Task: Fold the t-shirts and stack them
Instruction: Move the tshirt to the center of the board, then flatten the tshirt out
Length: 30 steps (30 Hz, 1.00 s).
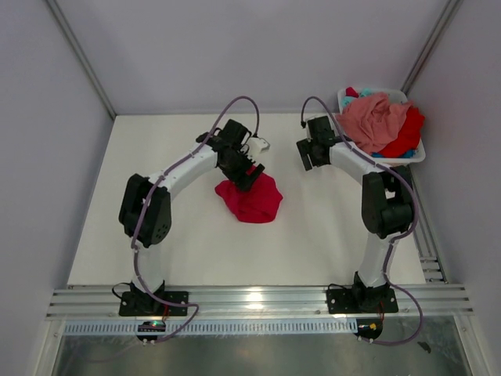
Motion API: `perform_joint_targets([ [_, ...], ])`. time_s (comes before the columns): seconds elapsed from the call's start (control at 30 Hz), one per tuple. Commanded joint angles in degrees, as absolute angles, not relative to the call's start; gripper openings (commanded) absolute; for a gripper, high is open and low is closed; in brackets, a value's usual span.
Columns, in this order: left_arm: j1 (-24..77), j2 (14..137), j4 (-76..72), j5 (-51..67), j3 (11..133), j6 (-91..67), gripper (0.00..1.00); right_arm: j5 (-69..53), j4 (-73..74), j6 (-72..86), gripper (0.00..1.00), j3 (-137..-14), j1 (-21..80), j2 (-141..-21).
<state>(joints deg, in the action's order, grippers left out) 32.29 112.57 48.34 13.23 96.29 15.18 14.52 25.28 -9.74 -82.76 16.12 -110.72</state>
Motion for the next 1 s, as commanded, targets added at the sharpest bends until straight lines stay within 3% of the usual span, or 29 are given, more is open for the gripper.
perform_joint_targets([
  [0.0,31.6,109.0,34.5,7.5,92.1,6.5,0.84,16.7,15.5,-5.5,0.78,-78.9,13.3,-103.8],
  [0.2,31.6,106.5,28.2,8.1,87.5,4.0,0.80,15.1,7.7,-8.0,0.79,-71.9,11.9,-97.1],
  [0.3,31.7,106.8,31.6,11.9,87.0,3.5,0.56,13.6,4.7,-8.3,0.79,-68.6,11.8,-94.8],
  [0.33,31.7,106.7,32.6,13.4,86.7,3.6,0.53,13.3,4.7,-8.3,0.79,-68.1,11.9,-94.8],
  [0.67,35.9,103.7,40.2,14.1,84.2,9.1,0.53,11.8,7.6,-8.5,0.80,-70.9,11.9,-98.1],
  [0.73,35.9,102.1,40.6,14.1,83.6,10.5,0.31,11.9,7.7,-8.6,0.80,-70.7,11.9,-98.2],
  [0.77,35.9,101.6,40.7,12.0,83.6,10.7,0.08,11.8,7.8,-8.7,0.80,-70.5,11.9,-98.3],
  [0.8,35.9,100.7,40.9,11.1,83.7,10.7,0.00,11.7,7.8,-8.8,0.80,-70.6,11.9,-98.3],
  [0.97,35.9,98.6,40.4,5.1,84.9,12.7,0.00,10.5,8.2,-8.2,0.80,-70.8,11.8,-98.7],
])
